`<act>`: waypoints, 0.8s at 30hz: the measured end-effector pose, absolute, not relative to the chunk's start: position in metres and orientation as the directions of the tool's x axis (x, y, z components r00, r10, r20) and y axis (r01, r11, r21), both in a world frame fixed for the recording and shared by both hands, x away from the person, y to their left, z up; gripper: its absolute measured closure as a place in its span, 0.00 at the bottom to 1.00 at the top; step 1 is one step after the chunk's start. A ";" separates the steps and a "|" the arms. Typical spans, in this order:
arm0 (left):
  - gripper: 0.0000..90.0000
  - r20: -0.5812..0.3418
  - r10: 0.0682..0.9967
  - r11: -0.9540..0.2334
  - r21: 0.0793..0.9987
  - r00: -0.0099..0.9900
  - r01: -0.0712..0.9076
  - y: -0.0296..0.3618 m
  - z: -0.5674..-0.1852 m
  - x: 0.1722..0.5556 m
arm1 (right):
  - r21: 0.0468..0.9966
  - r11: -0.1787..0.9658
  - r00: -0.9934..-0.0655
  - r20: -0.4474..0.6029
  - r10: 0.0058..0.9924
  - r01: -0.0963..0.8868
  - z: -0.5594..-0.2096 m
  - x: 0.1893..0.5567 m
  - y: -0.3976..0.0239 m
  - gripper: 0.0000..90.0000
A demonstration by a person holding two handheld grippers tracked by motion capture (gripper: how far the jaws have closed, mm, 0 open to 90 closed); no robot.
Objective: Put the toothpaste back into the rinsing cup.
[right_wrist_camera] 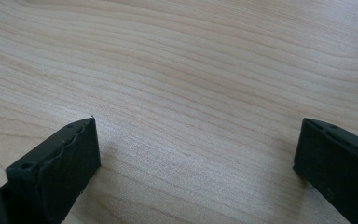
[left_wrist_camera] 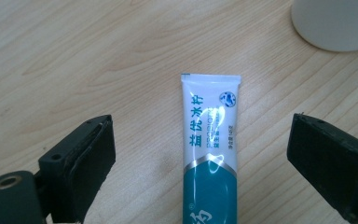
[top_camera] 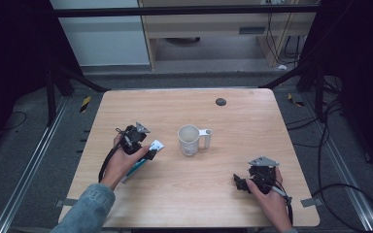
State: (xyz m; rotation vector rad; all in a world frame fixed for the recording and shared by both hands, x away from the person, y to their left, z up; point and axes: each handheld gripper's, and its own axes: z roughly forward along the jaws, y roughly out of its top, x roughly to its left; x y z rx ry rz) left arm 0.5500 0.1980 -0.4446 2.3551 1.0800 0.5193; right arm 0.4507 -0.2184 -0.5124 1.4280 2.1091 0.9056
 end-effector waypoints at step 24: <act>0.32 0.111 0.776 -0.584 0.497 0.621 0.642 0.188 -0.439 0.573 | 0.722 0.254 -0.374 0.006 0.928 0.643 -0.512 0.451 -0.218 0.00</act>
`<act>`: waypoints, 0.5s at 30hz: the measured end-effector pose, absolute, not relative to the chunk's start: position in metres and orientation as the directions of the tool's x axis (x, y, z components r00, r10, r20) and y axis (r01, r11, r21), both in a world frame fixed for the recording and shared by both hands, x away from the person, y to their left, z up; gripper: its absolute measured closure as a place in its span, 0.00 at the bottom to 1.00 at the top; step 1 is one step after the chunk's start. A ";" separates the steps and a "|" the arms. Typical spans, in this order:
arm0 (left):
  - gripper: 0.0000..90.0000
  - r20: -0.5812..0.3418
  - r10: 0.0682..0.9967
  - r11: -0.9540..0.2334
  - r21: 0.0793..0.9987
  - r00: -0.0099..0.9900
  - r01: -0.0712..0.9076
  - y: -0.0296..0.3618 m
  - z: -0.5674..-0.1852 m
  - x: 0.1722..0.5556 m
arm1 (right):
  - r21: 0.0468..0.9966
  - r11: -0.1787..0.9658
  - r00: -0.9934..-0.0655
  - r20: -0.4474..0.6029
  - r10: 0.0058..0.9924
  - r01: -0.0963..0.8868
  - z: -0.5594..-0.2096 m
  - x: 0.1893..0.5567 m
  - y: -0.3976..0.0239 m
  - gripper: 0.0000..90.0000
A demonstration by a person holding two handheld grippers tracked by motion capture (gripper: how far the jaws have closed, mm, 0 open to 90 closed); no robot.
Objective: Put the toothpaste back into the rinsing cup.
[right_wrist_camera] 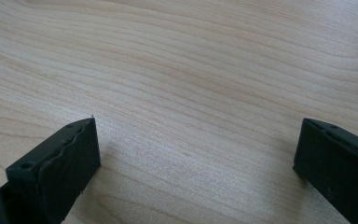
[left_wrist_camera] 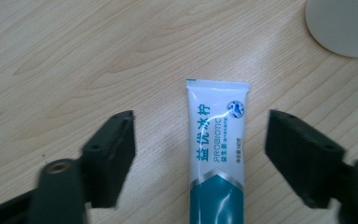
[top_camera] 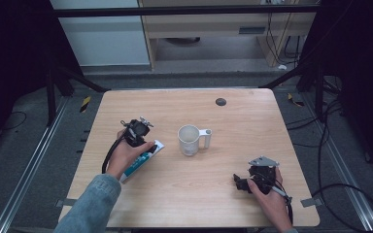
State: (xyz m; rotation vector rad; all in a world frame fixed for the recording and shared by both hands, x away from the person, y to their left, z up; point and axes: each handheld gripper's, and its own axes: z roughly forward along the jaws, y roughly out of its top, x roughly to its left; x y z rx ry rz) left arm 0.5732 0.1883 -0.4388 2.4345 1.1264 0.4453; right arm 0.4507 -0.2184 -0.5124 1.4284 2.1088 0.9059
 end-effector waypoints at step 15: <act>0.40 0.074 0.771 -0.601 0.412 0.633 0.684 0.190 -0.463 0.573 | 0.722 0.255 -0.374 0.005 0.927 0.643 -0.512 0.451 -0.219 0.00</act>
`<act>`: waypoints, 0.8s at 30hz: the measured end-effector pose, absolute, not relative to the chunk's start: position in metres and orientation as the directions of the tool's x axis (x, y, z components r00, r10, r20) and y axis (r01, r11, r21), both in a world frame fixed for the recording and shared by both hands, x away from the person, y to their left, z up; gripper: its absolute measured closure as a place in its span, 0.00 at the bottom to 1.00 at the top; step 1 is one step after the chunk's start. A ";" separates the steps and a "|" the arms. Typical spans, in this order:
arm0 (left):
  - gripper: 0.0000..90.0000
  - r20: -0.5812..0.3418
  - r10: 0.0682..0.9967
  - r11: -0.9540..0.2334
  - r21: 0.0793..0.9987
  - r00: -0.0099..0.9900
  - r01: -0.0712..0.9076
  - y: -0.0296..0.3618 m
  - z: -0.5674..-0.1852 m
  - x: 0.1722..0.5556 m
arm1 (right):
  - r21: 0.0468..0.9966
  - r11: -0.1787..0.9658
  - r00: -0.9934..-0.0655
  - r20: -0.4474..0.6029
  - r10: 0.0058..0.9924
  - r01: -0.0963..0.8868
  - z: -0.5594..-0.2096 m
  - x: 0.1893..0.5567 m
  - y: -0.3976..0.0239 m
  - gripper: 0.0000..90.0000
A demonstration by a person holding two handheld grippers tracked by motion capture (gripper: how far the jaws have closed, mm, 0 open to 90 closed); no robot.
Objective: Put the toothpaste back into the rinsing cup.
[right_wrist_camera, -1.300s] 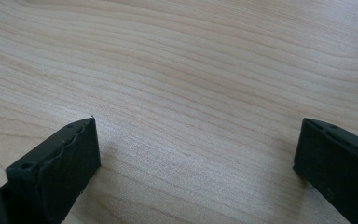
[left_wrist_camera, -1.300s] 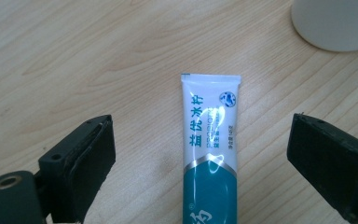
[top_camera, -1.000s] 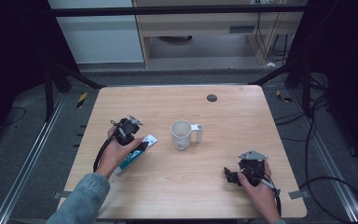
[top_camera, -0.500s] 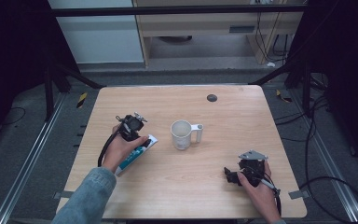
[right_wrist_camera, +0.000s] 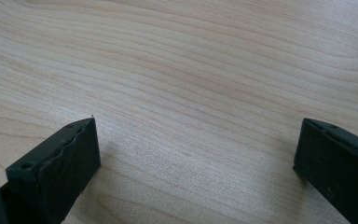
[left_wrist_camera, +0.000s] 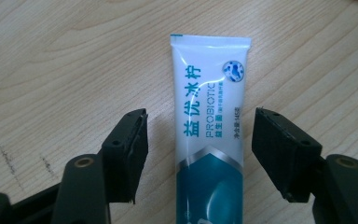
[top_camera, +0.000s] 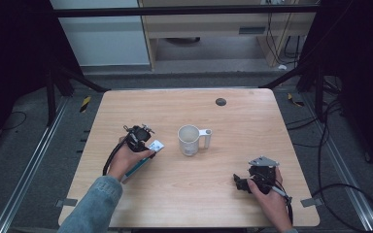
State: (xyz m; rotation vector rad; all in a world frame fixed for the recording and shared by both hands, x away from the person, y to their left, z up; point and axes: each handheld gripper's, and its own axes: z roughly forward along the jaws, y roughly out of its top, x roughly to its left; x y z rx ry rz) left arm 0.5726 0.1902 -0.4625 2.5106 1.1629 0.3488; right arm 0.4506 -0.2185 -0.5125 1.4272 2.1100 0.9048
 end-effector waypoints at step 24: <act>0.59 0.035 0.767 -0.609 0.351 0.640 0.711 0.188 -0.468 0.579 | 0.722 0.255 -0.374 0.006 0.927 0.643 -0.512 0.451 -0.218 0.00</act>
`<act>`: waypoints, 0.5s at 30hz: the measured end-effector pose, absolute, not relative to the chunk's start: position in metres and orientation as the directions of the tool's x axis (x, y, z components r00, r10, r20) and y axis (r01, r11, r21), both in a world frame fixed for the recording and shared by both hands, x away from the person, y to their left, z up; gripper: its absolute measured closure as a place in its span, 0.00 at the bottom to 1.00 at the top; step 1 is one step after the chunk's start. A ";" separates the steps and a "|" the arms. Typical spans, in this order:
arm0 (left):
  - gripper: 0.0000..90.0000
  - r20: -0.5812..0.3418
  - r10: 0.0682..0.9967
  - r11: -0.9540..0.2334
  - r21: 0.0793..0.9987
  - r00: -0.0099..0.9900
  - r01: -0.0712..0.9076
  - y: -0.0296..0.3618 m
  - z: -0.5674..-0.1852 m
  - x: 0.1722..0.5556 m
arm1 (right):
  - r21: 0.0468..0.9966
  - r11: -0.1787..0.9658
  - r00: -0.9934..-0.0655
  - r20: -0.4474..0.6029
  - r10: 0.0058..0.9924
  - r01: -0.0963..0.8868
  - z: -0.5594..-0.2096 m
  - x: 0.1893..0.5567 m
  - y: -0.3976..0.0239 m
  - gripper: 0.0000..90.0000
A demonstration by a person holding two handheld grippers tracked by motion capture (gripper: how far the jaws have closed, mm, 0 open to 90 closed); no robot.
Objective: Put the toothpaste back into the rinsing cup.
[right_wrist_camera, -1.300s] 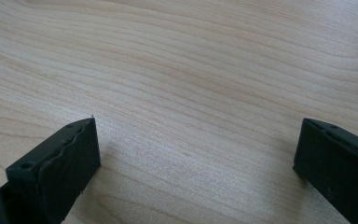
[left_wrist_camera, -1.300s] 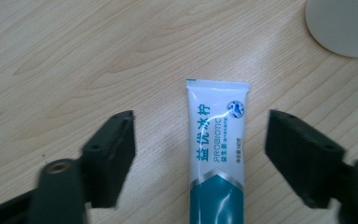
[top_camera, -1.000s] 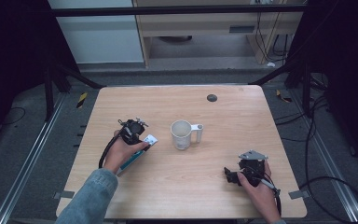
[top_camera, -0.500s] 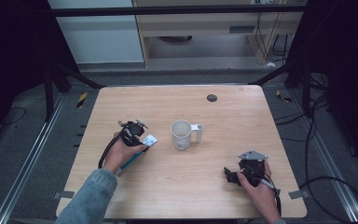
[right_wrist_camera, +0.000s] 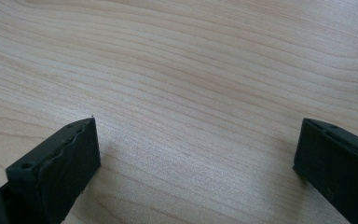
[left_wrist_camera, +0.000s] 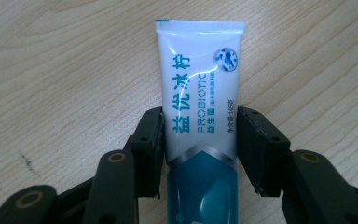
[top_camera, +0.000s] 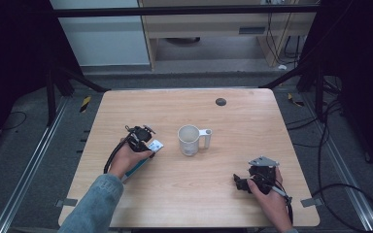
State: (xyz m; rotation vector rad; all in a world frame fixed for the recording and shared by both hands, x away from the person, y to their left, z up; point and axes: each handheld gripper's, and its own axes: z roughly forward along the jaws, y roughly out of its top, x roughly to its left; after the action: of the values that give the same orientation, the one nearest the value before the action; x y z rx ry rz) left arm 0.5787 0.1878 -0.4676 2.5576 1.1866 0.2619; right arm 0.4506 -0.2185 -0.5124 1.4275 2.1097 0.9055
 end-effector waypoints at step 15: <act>0.72 0.021 0.750 -0.633 0.311 0.661 0.709 0.184 -0.462 0.581 | 0.722 0.254 -0.373 0.006 0.928 0.643 -0.512 0.451 -0.218 0.00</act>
State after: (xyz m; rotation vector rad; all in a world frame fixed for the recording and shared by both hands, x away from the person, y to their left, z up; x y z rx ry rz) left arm 0.5812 0.1843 -0.4622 2.6030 1.1709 0.2144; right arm 0.4506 -0.2185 -0.5125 1.4283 2.1085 0.9048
